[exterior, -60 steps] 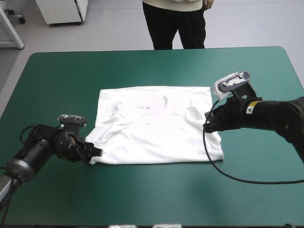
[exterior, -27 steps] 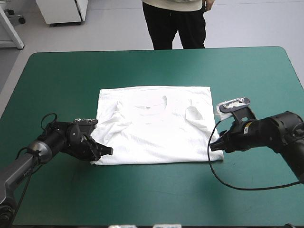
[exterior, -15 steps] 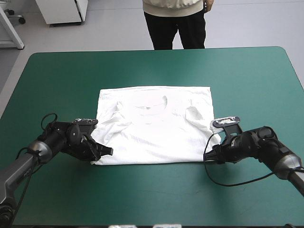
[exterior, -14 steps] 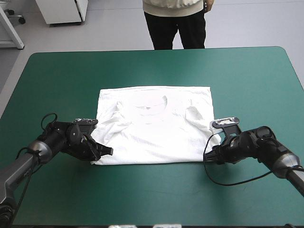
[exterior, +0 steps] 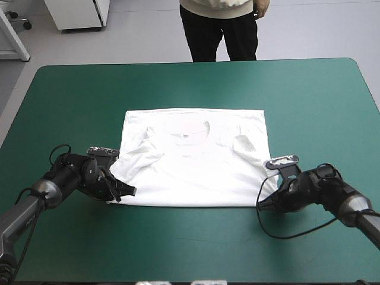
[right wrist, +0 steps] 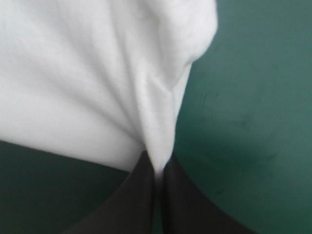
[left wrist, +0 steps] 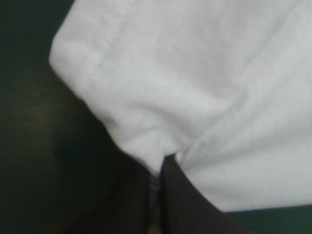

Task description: Fold the cloth

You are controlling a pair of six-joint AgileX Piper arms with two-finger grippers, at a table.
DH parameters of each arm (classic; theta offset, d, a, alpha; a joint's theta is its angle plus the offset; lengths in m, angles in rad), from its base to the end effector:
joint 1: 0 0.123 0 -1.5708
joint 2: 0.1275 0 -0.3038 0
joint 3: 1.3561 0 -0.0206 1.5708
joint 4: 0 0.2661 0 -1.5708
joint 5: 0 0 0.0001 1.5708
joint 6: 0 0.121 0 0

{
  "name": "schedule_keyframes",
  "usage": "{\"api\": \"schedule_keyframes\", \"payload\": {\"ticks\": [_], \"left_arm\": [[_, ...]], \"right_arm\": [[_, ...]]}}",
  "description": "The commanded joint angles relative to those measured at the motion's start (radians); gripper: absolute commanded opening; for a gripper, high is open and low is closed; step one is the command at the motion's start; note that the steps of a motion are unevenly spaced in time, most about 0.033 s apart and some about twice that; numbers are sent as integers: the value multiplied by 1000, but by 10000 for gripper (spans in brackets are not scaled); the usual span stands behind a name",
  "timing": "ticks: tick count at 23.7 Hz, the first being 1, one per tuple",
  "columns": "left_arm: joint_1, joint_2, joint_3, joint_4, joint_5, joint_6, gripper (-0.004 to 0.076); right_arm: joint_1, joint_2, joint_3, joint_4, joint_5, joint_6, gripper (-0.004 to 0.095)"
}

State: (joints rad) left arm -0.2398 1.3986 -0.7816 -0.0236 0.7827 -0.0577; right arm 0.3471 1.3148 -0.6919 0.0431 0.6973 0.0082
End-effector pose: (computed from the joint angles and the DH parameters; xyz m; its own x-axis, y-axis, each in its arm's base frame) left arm 0.2494 -0.0631 0.1928 -0.9545 0.1568 -0.2537 0.1711 0.9846 -0.0351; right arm 0.2250 0.0849 0.1920 -0.9007 -0.2820 -0.3305 -0.3118 0.9493 0.0398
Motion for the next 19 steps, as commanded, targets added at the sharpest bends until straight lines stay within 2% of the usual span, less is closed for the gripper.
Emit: {"api": "schedule_keyframes", "payload": {"ticks": [1,11,14,16,19], "left_arm": [[3,-73,-12,60,42,0,-9],[3,-272,-15,62,187,43,-9],[3,-297,-26,61,186,45,-9],[3,-292,-65,61,159,45,-9],[3,-247,-171,65,73,45,-9]], "right_arm": [[1,-123,-1,15,97,-8,-17],[1,-372,-11,29,256,42,-17],[1,-401,-84,54,264,52,-17],[1,-386,-159,18,279,52,-17],[1,-306,-271,-112,280,96,-17]]}}
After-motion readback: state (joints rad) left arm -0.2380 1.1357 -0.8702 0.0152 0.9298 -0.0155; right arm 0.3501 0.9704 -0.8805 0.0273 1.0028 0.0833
